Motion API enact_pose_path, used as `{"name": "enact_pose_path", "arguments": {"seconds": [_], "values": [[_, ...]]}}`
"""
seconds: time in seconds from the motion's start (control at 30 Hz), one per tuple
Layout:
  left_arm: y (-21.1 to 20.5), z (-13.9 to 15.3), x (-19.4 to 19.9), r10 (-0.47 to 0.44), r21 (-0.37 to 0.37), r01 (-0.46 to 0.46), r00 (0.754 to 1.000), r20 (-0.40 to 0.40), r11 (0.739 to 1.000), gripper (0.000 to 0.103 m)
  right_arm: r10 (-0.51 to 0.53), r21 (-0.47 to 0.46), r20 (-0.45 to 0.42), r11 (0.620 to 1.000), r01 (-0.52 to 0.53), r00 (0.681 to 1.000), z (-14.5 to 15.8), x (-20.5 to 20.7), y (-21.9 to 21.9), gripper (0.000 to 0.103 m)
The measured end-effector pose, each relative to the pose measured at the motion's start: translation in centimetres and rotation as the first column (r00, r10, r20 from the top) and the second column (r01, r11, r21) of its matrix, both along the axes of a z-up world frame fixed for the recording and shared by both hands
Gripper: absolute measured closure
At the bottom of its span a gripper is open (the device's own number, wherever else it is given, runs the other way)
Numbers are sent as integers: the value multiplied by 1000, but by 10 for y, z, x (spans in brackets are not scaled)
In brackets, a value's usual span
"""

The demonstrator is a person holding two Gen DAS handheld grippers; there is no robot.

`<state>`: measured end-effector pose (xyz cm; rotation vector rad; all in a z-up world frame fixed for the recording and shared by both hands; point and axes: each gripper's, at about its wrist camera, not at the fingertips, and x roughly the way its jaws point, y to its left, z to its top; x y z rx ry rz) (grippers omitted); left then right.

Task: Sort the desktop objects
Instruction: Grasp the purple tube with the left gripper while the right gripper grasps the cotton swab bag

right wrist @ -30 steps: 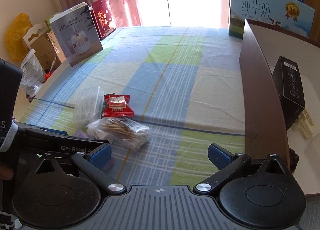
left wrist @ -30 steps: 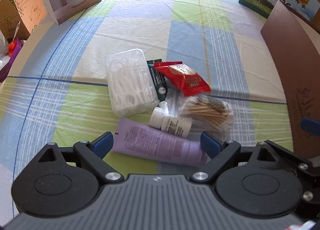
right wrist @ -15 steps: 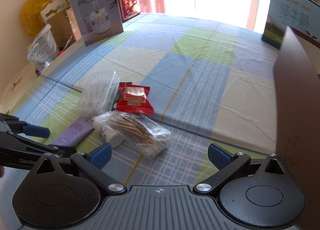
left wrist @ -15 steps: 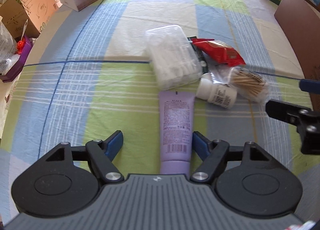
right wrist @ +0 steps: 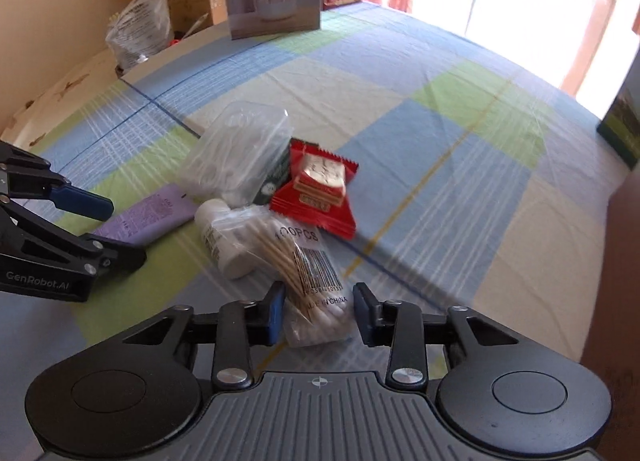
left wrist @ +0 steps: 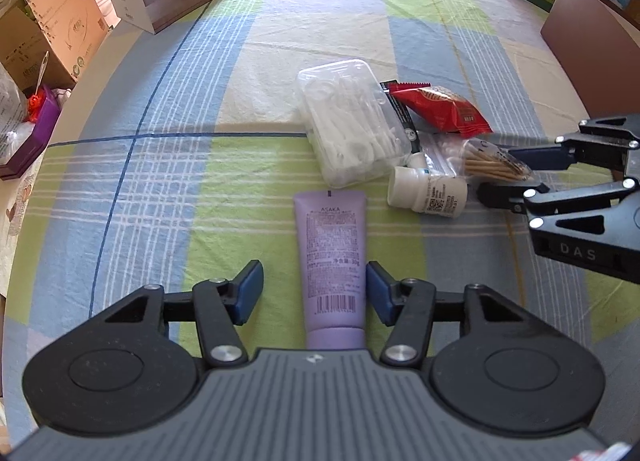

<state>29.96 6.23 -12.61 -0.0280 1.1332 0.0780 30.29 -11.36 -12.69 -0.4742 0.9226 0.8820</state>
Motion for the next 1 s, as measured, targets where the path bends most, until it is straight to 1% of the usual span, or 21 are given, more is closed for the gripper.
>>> {"name": "enact_pose_path", "arguments": {"seconds": [0.07, 0.13, 0.2, 0.27, 0.4, 0.53, 0.57, 0.6, 0.63, 0.67, 0.7, 0.77, 1.0], "values": [[0, 1, -4, -7, -5, 7, 1000, 0, 1000, 59, -38, 0, -32, 999, 38, 999, 2, -5, -8, 70], [0, 2, -8, -13, -7, 13, 1000, -2, 1000, 62, -90, 1, -67, 996, 90, 994, 6, -11, -17, 71], [-1, 3, -12, -21, -8, 21, 1000, -3, 1000, 68, -154, 7, -106, 988, 155, 982, 9, -17, -28, 71], [-2, 4, -16, -30, -9, 30, 1000, -8, 999, 76, -208, 20, -151, 977, 213, 966, 11, -25, -40, 71], [-8, 5, -28, -38, -14, 38, 999, -23, 999, 77, -247, 35, -196, 965, 258, 949, 15, -48, -59, 70], [-15, 7, -46, -65, -52, 63, 997, -44, 997, 77, -238, 50, -207, 966, 254, 949, 17, -70, -74, 69], [-16, 8, -50, -69, -63, 66, 996, -49, 996, 77, -233, 54, -207, 967, 249, 950, 17, -73, -77, 65], [-17, 8, -54, -73, -69, 69, 996, -54, 995, 77, -229, 54, -204, 968, 245, 952, 16, -75, -78, 56], [-17, 8, -56, -79, -73, 74, 995, -57, 995, 77, -221, 52, -199, 970, 236, 955, 14, -76, -79, 50], [-18, 8, -57, -82, -72, 78, 995, -58, 994, 77, -216, 55, -188, 972, 230, 958, 15, -77, -78, 40], [-18, 8, -57, -84, -70, 80, 995, -57, 994, 76, -210, 64, -174, 972, 224, 962, 16, -77, -78, 38], [-19, 8, -54, -86, -59, 82, 995, -56, 995, 69, -182, 66, -156, 979, 194, 971, 14, -76, -74, 38], [-26, 6, -37, -97, -27, 96, 994, -55, 995, 68, -75, 58, -105, 995, 81, 992, 6, -74, -57, 38]]}}
